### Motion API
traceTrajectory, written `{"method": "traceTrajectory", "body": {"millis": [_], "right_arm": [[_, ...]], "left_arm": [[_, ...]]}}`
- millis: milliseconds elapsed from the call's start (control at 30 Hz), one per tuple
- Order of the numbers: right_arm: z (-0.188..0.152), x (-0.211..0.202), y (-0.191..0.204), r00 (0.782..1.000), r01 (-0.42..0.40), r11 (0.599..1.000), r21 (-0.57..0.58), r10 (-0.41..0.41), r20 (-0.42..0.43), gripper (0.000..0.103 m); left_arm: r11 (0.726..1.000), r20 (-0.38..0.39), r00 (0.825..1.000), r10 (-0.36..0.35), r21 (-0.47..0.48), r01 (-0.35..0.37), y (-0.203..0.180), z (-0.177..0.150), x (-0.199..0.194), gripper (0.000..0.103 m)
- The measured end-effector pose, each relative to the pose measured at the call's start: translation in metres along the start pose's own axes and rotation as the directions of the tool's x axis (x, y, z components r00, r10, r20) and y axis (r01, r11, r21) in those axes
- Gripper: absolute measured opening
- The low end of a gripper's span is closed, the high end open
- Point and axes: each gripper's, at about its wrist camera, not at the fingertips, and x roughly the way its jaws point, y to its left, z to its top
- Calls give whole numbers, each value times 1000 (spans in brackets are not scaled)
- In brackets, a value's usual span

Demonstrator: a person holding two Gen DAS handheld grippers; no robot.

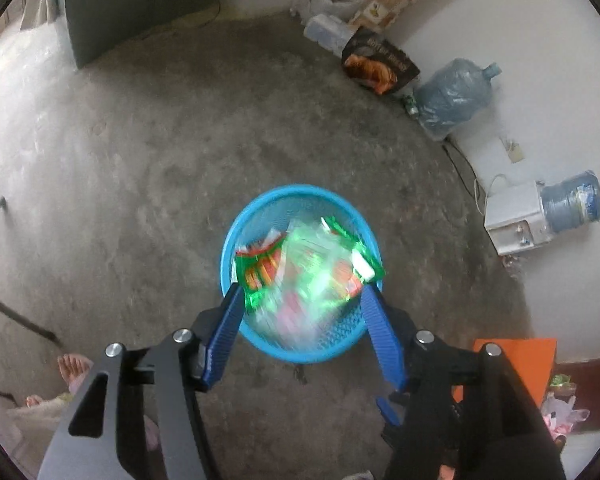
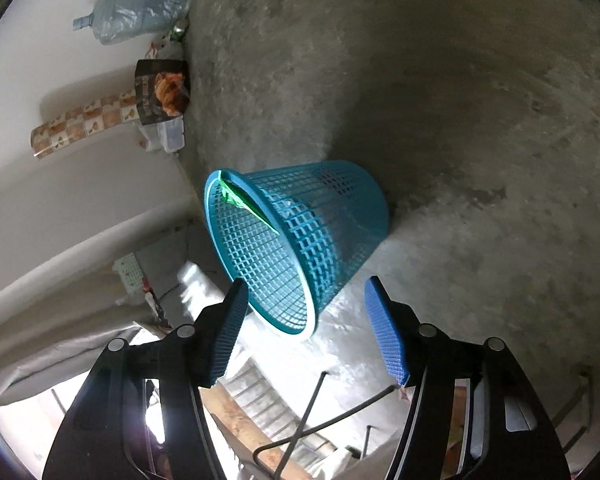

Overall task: Collect trash
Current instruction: 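Drop the wrapper and green bag into the blue wastebasket, opening both grippers, then return both tools to the table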

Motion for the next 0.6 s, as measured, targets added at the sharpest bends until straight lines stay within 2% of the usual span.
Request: {"method": "traceTrajectory", "body": {"millis": [167,300,400,500,600], "right_arm": [[-8,1,-6,999,29,1000,-4,-29,-18,59],[-23,2,14,996,84,989,-121,-86,-18,59],[-41,5,37,990,129,962,-240,-139,-27,59],[-64,6,65,982,162,913,-375,-186,-26,63],[-89,7,86,975,175,863,-475,-219,-39,66]], "left_arm": [[999,37,998,44,15,-45,6,-6,-22,66],[998,78,996,52,13,-53,7,-10,-55,69],[999,103,994,32,27,-35,4,-16,-85,74],[999,84,996,-39,4,38,8,-31,-114,76],[997,79,994,-82,9,82,14,-52,-148,81]]}}
